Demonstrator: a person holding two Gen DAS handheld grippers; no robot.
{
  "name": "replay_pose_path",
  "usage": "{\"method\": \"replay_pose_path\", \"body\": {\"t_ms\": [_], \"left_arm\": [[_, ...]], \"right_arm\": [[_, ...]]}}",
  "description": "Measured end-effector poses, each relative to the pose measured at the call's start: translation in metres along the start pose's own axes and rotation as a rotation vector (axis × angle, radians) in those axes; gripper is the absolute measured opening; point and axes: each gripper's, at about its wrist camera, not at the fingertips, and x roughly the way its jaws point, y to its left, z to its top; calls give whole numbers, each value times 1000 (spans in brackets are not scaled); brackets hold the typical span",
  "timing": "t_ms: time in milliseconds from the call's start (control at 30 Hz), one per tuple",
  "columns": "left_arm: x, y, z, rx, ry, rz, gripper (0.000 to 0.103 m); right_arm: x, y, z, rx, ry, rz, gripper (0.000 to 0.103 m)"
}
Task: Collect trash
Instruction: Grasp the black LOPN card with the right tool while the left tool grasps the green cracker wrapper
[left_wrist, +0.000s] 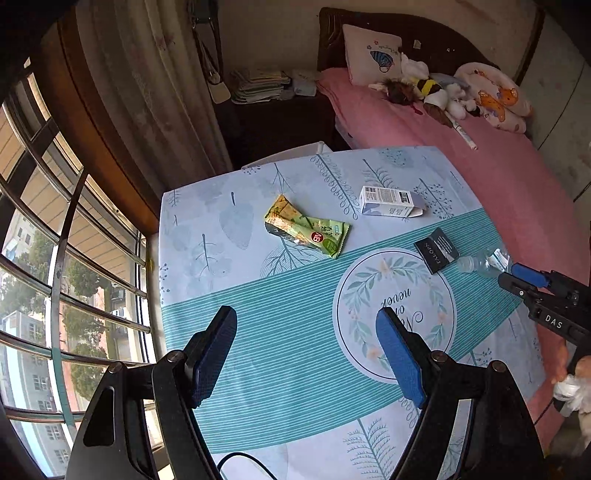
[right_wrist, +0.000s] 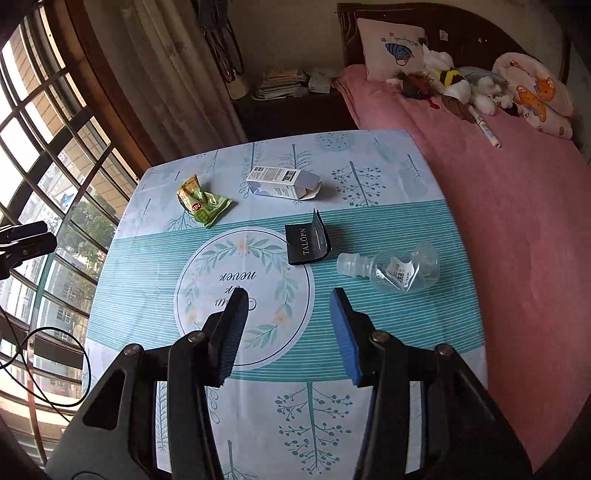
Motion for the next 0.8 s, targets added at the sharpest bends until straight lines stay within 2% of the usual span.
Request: {"method": "replay_pose_path", "body": {"t_ms": [167, 333, 400, 533, 600, 800], "left_arm": [[85, 25, 47, -4, 76, -26, 80], [145, 41, 61, -41, 135, -72, 79], [160, 41, 61, -42, 146, -84, 79], [186, 44, 66, -67, 170, -103, 79], [196, 46, 68, -86, 179, -113, 79], [226, 56, 85, -141, 167, -116, 79]], "right_arm": [[103, -12, 37, 38, 101, -73, 42], [169, -25, 41, 50, 169, -126, 42], [184, -27, 43, 46, 184, -121, 41], [204, -24, 38, 13, 222, -88, 20], [207, -19, 38, -6, 207, -72, 8], [208, 1, 46, 5, 174, 14, 2]]}}
